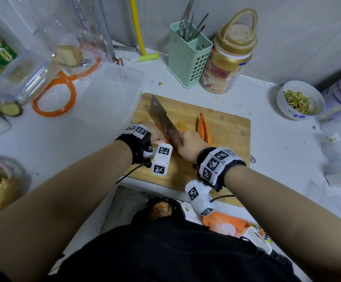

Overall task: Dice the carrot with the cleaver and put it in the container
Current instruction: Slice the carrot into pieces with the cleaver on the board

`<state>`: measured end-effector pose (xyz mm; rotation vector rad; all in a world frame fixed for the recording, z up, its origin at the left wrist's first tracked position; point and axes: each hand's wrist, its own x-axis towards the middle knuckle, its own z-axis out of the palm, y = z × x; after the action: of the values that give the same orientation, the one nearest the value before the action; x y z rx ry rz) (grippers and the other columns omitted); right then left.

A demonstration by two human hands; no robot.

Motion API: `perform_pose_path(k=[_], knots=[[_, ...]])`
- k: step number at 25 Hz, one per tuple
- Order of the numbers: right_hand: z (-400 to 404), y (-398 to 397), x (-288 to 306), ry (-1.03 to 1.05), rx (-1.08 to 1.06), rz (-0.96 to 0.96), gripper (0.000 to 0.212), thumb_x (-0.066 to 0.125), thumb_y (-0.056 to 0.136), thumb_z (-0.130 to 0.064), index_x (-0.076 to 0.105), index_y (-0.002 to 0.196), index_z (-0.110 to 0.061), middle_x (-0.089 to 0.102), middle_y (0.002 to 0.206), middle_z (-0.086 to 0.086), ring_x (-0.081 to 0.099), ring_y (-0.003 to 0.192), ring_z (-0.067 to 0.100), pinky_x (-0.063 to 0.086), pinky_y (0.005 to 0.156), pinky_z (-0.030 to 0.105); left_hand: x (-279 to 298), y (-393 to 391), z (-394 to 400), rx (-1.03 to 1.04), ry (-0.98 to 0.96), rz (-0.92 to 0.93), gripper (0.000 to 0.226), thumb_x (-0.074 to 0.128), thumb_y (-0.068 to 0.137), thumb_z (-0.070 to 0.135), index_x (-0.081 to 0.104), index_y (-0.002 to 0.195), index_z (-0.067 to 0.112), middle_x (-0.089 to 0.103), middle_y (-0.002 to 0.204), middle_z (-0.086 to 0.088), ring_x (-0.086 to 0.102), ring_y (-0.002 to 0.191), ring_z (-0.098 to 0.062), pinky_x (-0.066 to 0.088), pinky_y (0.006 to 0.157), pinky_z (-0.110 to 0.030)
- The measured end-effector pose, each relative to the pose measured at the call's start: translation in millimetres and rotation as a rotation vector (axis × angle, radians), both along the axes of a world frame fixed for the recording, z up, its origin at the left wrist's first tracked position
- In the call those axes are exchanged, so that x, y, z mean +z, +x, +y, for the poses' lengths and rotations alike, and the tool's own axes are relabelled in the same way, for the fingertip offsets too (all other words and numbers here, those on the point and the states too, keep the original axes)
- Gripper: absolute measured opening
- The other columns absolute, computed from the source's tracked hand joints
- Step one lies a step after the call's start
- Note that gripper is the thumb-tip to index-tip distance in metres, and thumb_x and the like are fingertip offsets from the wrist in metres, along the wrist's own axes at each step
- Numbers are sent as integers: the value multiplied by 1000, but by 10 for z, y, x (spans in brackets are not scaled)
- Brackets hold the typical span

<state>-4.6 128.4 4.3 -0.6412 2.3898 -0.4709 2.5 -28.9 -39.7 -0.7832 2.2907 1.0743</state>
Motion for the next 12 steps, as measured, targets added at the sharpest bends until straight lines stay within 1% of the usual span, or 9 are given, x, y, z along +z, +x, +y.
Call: perform_pose_path(k=[1, 2, 3, 4, 6, 7, 9, 10, 12], knots=[[-18, -7, -11, -1, -1, 1, 9, 37, 100, -15, 44, 96, -15, 58, 89, 12, 56, 76, 28, 42, 63, 32, 20, -8, 16, -14, -69, 0, 37, 62, 92, 23, 44, 60, 19, 51, 68, 0, 50, 72, -18, 42, 66, -24], [-44, -11, -28, 1, 2, 6, 9, 36, 100, -15, 44, 96, -15, 57, 89, 12, 56, 76, 27, 42, 63, 32, 54, -14, 26, 5, -66, 35, 39, 58, 94, 26, 41, 59, 20, 49, 67, 1, 49, 74, -18, 39, 69, -25], [-69, -9, -52, -2, 0, 9, 9, 36, 100, -15, 44, 96, -15, 57, 88, 11, 56, 76, 27, 41, 63, 32, 63, 17, 52, -18, -99, 11, 40, 54, 95, 27, 39, 59, 21, 47, 66, 2, 49, 75, -18, 38, 70, -25], [-83, -6, -78, -9, -8, 12, 8, 37, 100, -15, 44, 96, -16, 57, 89, 11, 56, 77, 27, 42, 64, 32, 58, 38, 50, -42, -126, 22, 40, 52, 96, 25, 38, 59, 21, 45, 65, 2, 48, 75, -17, 37, 70, -24], [-93, -6, -119, -20, -15, 32, 9, 37, 100, -17, 45, 97, -16, 59, 90, 12, 57, 78, 28, 44, 66, 33, 50, 81, 42, -64, -101, 44, 40, 49, 95, 18, 34, 58, 21, 42, 64, 3, 46, 76, -18, 35, 71, -24], [-101, -10, -128, -22, -17, 45, 10, 37, 100, -17, 46, 98, -15, 59, 90, 12, 58, 79, 29, 46, 67, 34, 21, 76, 50, -41, -56, 30, 40, 47, 94, 15, 32, 58, 21, 41, 64, 4, 45, 76, -18, 34, 70, -24], [-145, -18, -124, -17, -22, 62, 15, 37, 101, -19, 50, 104, -11, 58, 90, 12, 59, 81, 30, 50, 69, 38, -3, 57, 42, -110, -41, -2, 40, 47, 89, 8, 29, 56, 20, 37, 61, 3, 41, 71, -18, 32, 64, -25], [-177, -18, -117, -4, -16, 70, 18, 37, 101, -19, 50, 109, -9, 59, 91, 12, 60, 83, 31, 52, 72, 40, 12, 68, 55, -44, -10, -39, 41, 49, 84, 5, 29, 52, 19, 36, 57, 2, 37, 68, -19, 30, 60, -26], [-236, -11, -102, 28, -4, 81, 21, 37, 100, -21, 50, 112, -9, 60, 94, 13, 61, 84, 31, 54, 76, 44, 38, 30, 28, -83, -18, -45, 41, 52, 76, 1, 29, 45, 17, 36, 53, 0, 36, 64, -20, 29, 57, -28]])
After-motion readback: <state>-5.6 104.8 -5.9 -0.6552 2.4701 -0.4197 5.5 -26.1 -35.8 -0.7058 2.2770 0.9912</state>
